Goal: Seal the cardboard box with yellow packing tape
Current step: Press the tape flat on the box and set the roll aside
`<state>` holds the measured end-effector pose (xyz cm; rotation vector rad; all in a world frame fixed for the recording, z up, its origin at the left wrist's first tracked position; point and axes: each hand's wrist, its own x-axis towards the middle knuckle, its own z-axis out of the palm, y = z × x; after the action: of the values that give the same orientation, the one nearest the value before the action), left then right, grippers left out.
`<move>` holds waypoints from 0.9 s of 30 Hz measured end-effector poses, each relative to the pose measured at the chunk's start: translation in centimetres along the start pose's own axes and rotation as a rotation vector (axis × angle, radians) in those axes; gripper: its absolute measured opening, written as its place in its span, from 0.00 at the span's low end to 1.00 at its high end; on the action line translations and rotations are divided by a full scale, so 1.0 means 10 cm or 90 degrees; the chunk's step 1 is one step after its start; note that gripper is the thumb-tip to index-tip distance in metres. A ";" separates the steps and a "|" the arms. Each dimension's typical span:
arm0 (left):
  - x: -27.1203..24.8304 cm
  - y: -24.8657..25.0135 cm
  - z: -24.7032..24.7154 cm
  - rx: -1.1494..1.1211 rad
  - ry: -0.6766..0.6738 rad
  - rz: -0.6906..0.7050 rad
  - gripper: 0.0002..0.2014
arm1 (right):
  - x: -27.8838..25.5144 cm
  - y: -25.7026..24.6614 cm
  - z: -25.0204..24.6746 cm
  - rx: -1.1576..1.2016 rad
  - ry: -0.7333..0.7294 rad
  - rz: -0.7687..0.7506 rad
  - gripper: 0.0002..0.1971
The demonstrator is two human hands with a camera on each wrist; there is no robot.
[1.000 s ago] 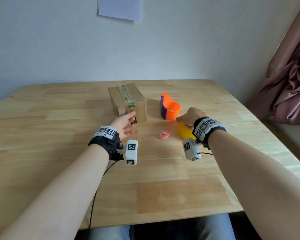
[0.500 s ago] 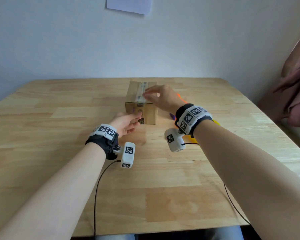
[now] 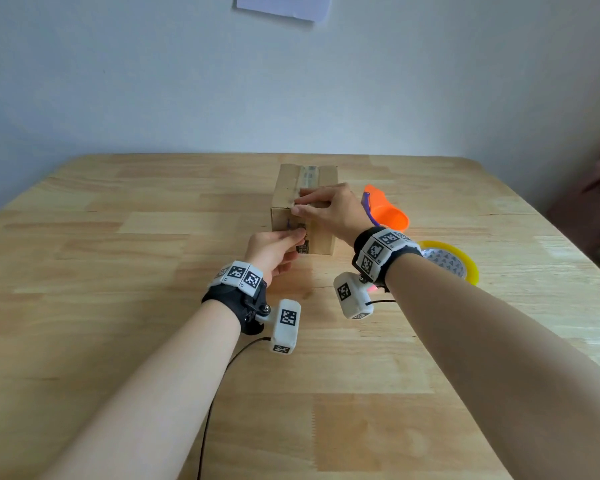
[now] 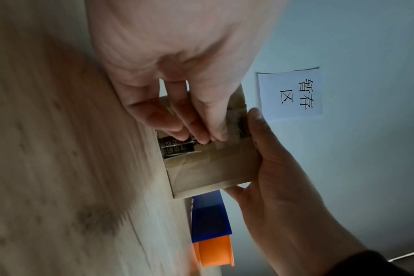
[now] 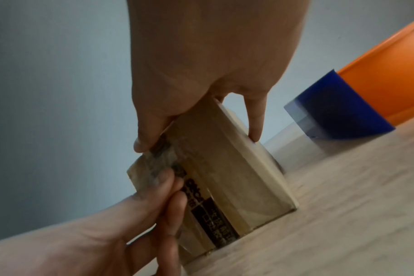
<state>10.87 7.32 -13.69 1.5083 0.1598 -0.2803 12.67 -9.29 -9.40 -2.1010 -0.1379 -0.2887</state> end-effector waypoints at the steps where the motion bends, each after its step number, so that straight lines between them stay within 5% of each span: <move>1: 0.00 0.00 0.01 -0.003 0.003 0.001 0.08 | 0.03 0.03 0.02 0.000 0.004 0.005 0.19; 11: 0.02 0.02 0.02 -0.027 -0.003 -0.038 0.10 | 0.00 0.02 0.01 -0.139 0.013 -0.055 0.11; 27: -0.05 0.10 -0.15 -0.073 -0.119 -0.223 0.13 | -0.01 0.02 0.03 -0.162 0.033 -0.065 0.20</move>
<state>10.81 8.87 -12.68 1.3281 0.2861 -0.6794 12.64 -9.17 -9.74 -2.3402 -0.1860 -0.4410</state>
